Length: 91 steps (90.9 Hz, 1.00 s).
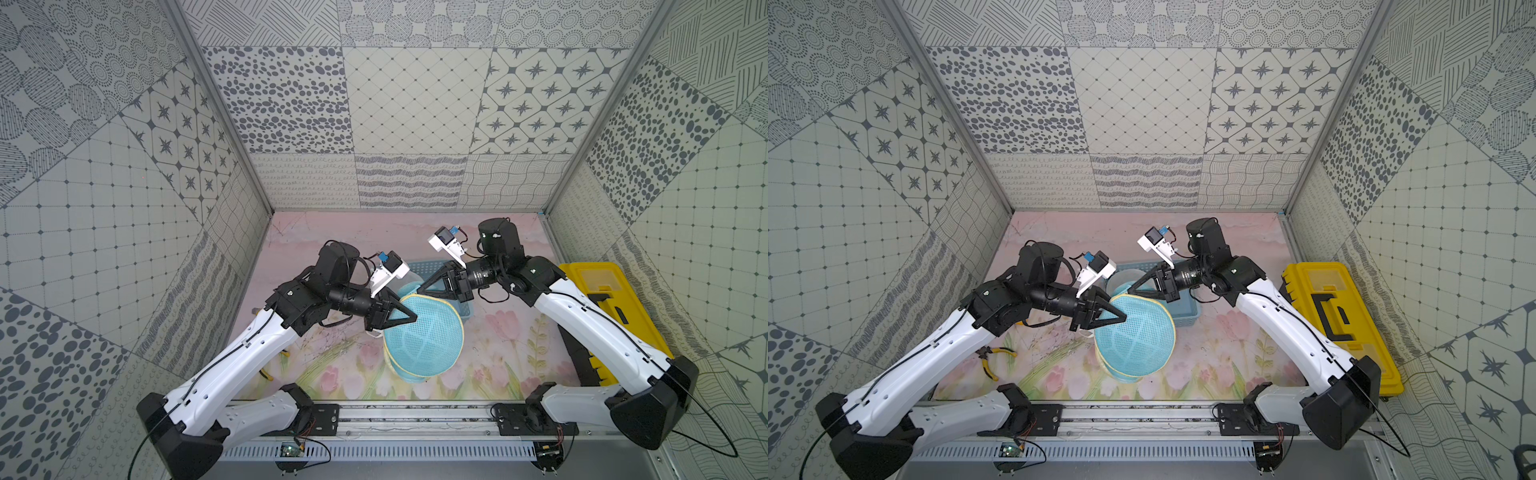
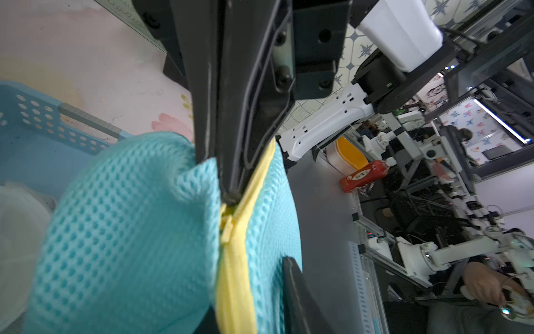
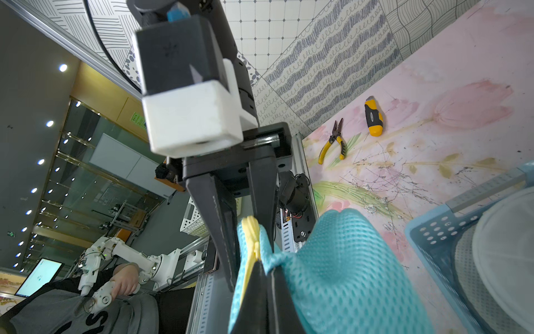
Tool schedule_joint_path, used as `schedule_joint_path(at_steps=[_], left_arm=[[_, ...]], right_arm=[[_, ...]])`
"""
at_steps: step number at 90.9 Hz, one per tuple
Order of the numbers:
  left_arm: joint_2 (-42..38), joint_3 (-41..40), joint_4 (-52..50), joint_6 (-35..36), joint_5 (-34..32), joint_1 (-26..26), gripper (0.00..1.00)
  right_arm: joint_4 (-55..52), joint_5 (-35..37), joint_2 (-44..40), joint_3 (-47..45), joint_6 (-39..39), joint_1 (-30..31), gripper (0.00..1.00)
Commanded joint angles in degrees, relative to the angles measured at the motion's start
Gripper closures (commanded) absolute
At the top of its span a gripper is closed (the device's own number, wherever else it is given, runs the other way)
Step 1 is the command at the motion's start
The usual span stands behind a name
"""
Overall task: Turn the laundry bag inside out
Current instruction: Zip the zipper on the laundry bag.
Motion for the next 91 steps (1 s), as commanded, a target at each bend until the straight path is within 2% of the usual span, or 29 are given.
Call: schedule_joint_path(at_steps=[1,5,10,16,24,34,50,59,76,91], left_arm=[[-0.85,0.41,-4.79,2.01,-9.64,-2.43,1.00],[-1.40,0.29,-5.55,2.43,-14.23,-3.57,1.00],[-2.52,-0.28,-5.97,2.42,-19.65,-5.24,1.00],[-4.66,-1.65,-5.39,2.30,-26.33,-7.49,1.00],[-7.87,-3.76,-4.15,2.88,-37.17,-12.80,1.00],[-10.15,-6.29,-2.38,5.58,-51.39,-21.50,1.00],[-6.51,-8.62,1.87,14.51,-79.24,-35.26,1.00],[-4.57,-8.66,2.83,16.39,-82.06,-36.69,1.00],[-9.56,-11.34,7.77,18.47,-79.52,-36.70,1.00],[-11.33,-11.32,7.29,18.30,-77.61,-36.69,1.00]], right_arm=[[3.68,6.33,-2.78,-1.11,1.72,-0.13,0.72],[3.65,9.65,-4.16,-1.83,2.38,-0.23,0.51],[3.61,13.58,-6.35,-3.06,3.14,-0.29,0.39],[3.65,19.41,-9.07,-4.10,4.26,-0.41,0.32],[3.47,22.58,-11.58,-5.24,4.76,-0.45,0.30],[3.77,19.96,-11.35,-5.85,5.96,0.12,0.32],[6.14,21.89,-11.17,-6.90,7.56,3.39,0.37],[6.88,22.09,-10.75,-7.56,8.54,3.92,0.38],[9.31,17.51,-10.85,-11.20,11.69,4.48,0.41],[9.28,15.47,-11.05,-12.01,11.84,7.30,0.42]])
